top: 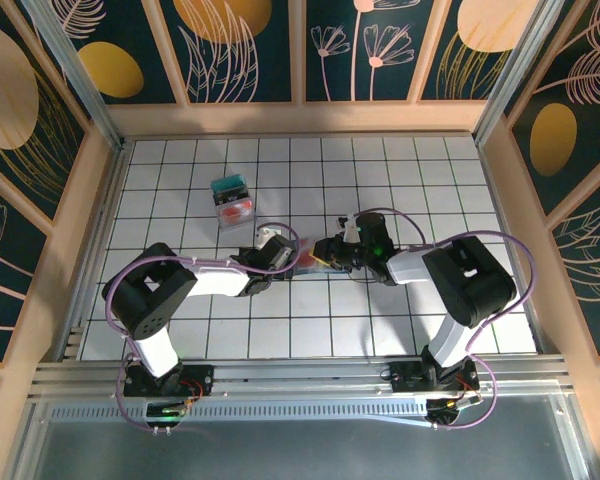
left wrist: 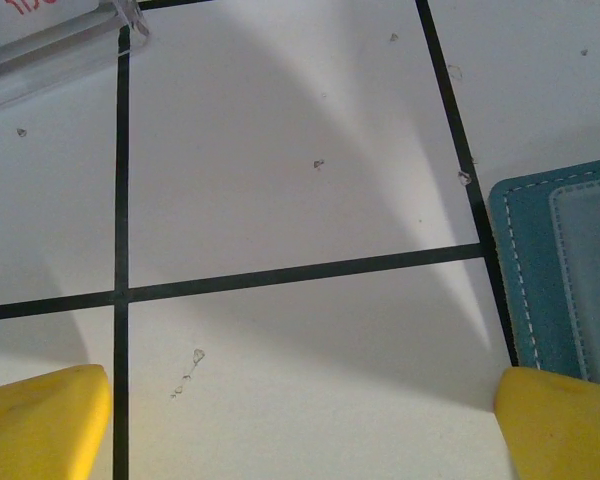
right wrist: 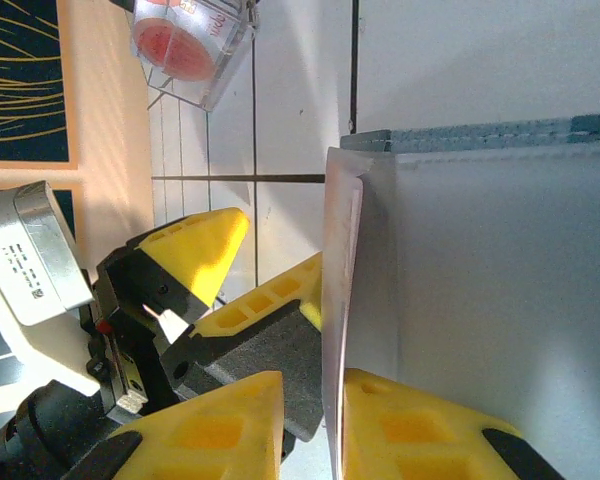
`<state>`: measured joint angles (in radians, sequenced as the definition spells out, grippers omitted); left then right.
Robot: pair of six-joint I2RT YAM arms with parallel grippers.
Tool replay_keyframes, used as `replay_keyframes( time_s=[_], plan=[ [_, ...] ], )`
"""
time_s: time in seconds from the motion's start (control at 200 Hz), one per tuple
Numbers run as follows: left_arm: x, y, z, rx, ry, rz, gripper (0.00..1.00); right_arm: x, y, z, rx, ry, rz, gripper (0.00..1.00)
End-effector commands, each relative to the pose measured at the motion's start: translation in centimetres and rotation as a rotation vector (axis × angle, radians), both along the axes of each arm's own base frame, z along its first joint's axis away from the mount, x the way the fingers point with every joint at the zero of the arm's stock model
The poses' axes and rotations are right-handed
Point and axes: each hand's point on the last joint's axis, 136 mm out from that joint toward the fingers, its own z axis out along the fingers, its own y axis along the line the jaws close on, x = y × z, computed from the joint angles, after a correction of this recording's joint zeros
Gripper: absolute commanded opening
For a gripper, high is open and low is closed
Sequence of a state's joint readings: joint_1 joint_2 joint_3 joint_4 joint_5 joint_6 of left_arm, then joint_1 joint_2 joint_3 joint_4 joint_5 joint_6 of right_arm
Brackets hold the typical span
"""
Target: Take the credit cards out of the card holder
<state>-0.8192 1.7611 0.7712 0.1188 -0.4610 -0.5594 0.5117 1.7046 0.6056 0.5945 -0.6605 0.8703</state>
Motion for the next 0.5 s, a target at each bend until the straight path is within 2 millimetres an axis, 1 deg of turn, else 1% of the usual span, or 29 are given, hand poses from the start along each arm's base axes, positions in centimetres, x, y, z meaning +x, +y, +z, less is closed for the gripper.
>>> replay_keyframes(
  time_s=[0.0, 0.495],
  plan=[
    [-1.3, 0.4, -2.0, 0.055, 0.074, -0.018, 0.99, -0.1, -0.2, 1.5, 0.026, -0.049, 0.014, 0.21],
    [-1.2, 0.3, -1.9, 0.058, 0.074, -0.018, 0.99, 0.1, -1.3, 0.7, 0.012, -0.024, -0.017, 0.23]
  ],
)
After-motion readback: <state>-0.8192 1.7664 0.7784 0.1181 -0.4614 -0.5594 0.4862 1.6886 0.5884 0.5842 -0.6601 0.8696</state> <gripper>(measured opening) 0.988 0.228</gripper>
